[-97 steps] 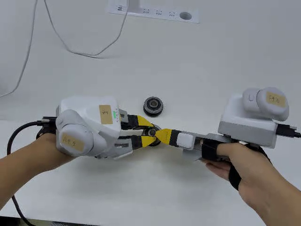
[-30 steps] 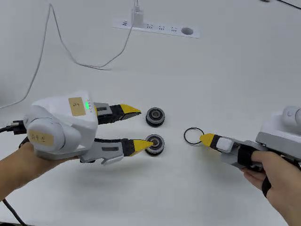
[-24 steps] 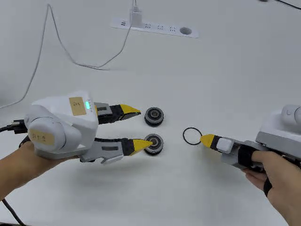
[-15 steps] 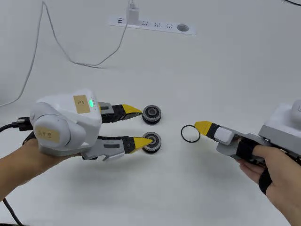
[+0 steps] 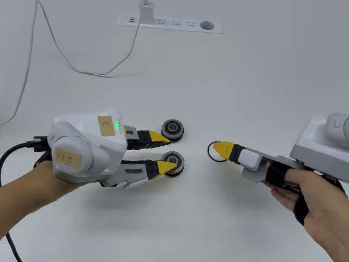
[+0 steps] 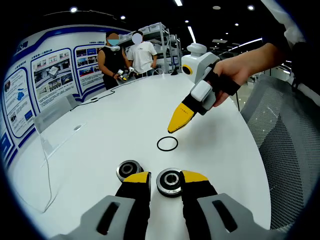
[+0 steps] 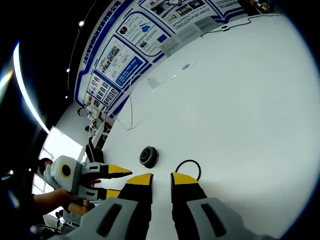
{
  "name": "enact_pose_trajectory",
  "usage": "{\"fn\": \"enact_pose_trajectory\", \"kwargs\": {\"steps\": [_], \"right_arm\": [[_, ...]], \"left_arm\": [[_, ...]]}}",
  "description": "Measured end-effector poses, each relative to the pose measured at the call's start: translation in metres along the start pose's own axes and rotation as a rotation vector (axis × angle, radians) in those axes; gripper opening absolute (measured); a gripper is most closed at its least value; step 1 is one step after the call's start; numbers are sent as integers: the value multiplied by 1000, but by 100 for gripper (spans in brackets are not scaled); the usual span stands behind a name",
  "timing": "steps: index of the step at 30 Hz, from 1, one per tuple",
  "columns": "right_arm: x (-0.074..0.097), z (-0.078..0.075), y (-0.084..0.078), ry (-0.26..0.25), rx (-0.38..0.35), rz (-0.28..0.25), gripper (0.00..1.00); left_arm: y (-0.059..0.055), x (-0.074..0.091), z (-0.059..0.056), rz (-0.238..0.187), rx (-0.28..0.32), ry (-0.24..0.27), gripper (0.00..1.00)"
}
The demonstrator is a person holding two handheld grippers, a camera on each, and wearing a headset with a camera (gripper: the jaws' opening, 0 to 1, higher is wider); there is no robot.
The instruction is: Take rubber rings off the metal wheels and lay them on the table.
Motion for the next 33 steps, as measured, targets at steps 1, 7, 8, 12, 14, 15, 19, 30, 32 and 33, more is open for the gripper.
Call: {"fn": "enact_pose_trajectory", "kwargs": {"steps": [1, 7, 8, 12, 14, 15, 19, 30, 32, 33], "right_arm": [[0, 0, -1, 0, 2, 3, 15], [-2, -3, -5, 0, -5, 17, 15], [-2, -2, -5, 0, -7, 18, 15], [-3, -2, -7, 4, -8, 22, 15], [-4, -2, -7, 7, -10, 23, 15], [-4, -2, -8, 8, -11, 24, 15], [-4, 1, -8, 14, -15, 26, 15], [-6, 3, -12, 24, -24, 34, 15], [-6, 4, -13, 28, -26, 36, 15], [-6, 5, -13, 31, -27, 38, 15]], "left_arm": [[-1, -1, 0, 6, -2, -7, 24], [-4, -3, -3, 14, 3, -23, 23], [-4, -3, -3, 15, 4, -24, 23], [-6, -4, -4, 20, 8, -32, 22], [-7, -4, -5, 26, 5, -37, 21], [-8, -4, -5, 29, 4, -38, 21], [-7, -4, -6, 30, 5, -35, 21], [-6, -4, -8, 30, 23, -37, 15], [-7, -4, -7, 30, 30, -35, 15], [-8, -4, -7, 30, 31, -35, 15]]}}
Point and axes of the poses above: the centre of the closed fingertips' face, and the gripper's own axes: x roughly backward along the fingers, z roughly to its left, y roughly out of its top, the point moved 7 cm from there along x, roughly backward along the fingers, and after that the axes turned 13 degrees about -z, right-handed, at the moved point
